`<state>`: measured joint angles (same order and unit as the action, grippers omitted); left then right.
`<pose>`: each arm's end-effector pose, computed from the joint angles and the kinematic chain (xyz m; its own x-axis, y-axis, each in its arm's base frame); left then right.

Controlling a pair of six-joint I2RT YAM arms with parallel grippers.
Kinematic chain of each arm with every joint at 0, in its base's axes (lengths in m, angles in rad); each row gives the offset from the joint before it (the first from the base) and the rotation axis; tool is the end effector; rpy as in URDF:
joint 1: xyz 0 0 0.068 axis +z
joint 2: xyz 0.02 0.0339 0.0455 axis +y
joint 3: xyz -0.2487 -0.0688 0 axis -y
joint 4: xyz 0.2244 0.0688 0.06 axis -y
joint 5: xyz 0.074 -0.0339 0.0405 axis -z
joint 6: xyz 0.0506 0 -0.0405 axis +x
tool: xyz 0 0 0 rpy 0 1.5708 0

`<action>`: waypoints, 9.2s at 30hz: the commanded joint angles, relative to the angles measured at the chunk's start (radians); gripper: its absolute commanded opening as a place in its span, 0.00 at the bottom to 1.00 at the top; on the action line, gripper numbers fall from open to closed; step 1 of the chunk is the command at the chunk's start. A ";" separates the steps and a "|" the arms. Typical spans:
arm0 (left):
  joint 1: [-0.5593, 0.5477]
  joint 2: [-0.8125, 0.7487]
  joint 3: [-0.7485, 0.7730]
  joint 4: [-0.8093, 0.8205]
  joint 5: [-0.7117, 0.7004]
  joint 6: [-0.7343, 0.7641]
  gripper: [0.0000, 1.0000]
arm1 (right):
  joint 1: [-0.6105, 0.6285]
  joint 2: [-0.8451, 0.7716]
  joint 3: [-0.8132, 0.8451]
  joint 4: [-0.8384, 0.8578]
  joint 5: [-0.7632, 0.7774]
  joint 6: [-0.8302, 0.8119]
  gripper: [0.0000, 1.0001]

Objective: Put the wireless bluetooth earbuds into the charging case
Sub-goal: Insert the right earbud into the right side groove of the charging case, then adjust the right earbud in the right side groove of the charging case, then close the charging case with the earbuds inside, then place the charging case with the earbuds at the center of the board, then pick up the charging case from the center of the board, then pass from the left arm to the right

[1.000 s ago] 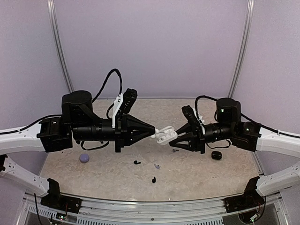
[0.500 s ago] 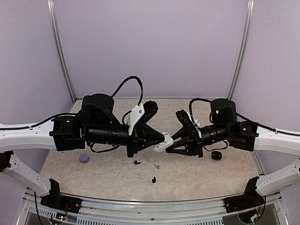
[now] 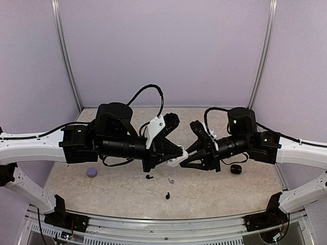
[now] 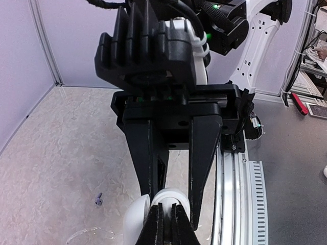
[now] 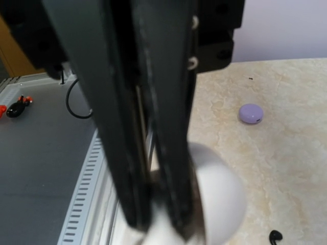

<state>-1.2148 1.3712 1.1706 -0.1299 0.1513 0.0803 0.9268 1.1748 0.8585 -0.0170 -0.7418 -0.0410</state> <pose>0.1043 -0.3025 0.3311 -0.0344 0.3201 -0.9468 0.9822 0.1858 0.0271 0.1295 0.2294 0.2938 -0.1564 -0.2586 -0.9532 -0.9801 -0.0786 0.1821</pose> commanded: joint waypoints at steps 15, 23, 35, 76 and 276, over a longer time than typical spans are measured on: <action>-0.006 0.001 0.103 -0.102 -0.069 0.049 0.21 | 0.012 -0.020 0.007 0.028 -0.010 -0.012 0.00; -0.006 -0.045 0.114 -0.112 -0.058 0.060 0.25 | 0.012 -0.018 0.002 0.029 -0.002 -0.014 0.00; -0.007 -0.022 0.106 -0.131 -0.028 0.048 0.15 | 0.012 -0.018 0.008 0.026 0.007 -0.013 0.00; -0.002 -0.187 -0.017 -0.003 -0.107 0.082 0.55 | 0.004 -0.044 -0.017 0.058 0.039 0.017 0.00; 0.283 0.000 -0.304 0.560 -0.367 -0.876 0.39 | -0.107 0.468 0.256 0.391 0.281 0.401 0.67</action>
<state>-0.9142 1.3499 0.8291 0.3634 -0.1898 -0.7738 0.7914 1.6218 1.0718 0.3531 -0.5335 0.3817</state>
